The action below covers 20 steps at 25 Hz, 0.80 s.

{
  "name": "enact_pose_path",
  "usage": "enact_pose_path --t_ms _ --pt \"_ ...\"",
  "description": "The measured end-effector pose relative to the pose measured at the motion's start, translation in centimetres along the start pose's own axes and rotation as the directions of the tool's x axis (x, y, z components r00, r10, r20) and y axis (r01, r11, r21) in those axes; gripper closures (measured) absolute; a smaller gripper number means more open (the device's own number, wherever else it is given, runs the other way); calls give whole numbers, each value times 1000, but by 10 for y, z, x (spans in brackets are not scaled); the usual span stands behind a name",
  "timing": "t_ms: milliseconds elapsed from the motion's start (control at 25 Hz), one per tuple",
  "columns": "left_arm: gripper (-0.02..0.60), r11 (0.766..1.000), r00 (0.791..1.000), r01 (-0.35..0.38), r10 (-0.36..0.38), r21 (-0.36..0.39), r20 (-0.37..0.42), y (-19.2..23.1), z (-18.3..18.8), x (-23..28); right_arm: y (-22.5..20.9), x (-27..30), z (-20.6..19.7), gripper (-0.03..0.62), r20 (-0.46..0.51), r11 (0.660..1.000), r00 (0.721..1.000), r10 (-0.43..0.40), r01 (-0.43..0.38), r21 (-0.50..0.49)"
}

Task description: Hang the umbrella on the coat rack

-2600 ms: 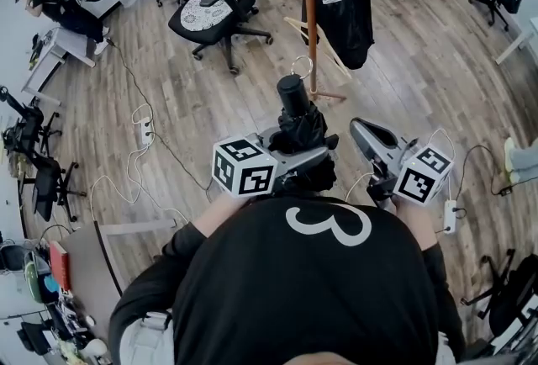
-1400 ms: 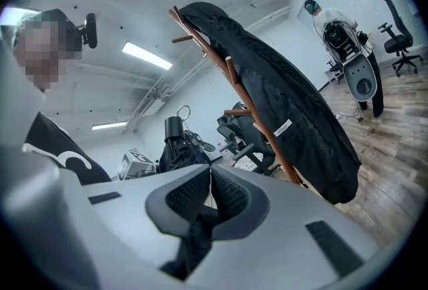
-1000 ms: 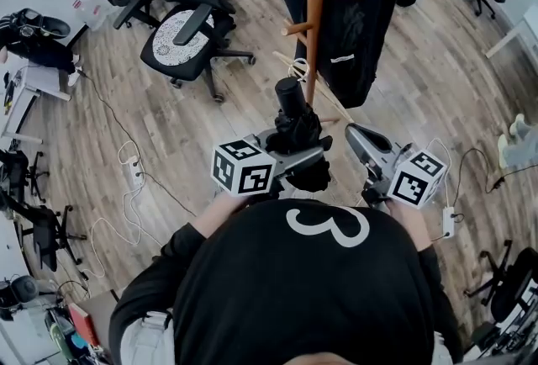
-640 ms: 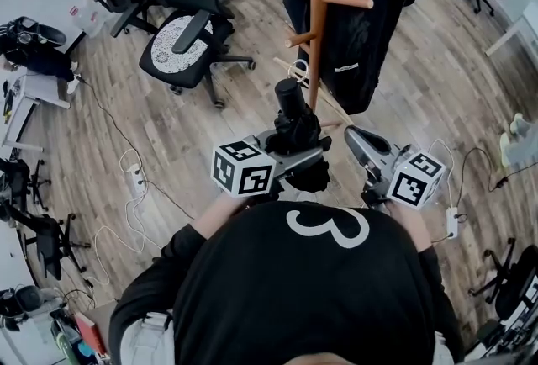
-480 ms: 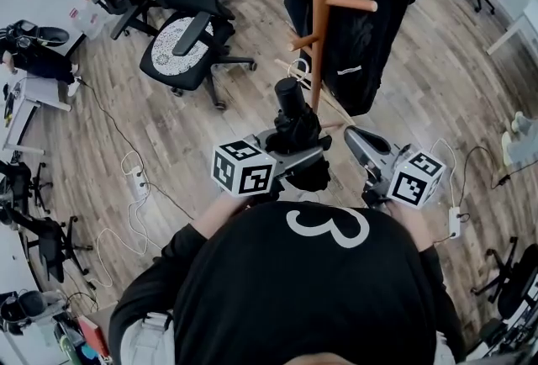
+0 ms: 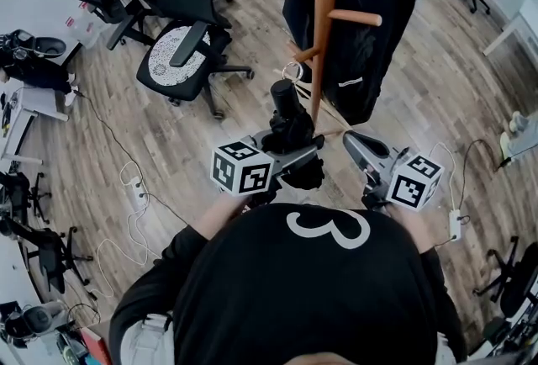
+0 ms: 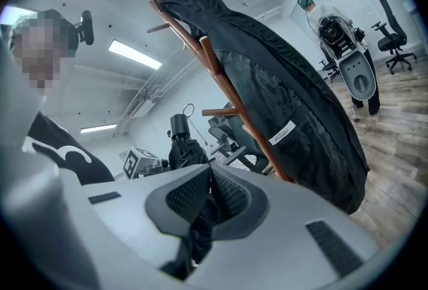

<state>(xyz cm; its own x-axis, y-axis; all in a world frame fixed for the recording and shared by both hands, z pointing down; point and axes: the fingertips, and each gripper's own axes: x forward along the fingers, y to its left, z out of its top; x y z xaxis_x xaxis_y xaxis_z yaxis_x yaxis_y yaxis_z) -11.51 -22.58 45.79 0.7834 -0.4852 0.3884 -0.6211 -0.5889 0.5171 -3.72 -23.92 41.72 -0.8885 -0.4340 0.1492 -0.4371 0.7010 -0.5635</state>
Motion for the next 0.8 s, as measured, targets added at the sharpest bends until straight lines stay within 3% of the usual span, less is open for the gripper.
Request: enact_pose_path --t_ms 800 --pt "308 1000 999 -11 11 0 -52 40 2 31 -32 -1 4 566 3 998 998 -61 61 20"
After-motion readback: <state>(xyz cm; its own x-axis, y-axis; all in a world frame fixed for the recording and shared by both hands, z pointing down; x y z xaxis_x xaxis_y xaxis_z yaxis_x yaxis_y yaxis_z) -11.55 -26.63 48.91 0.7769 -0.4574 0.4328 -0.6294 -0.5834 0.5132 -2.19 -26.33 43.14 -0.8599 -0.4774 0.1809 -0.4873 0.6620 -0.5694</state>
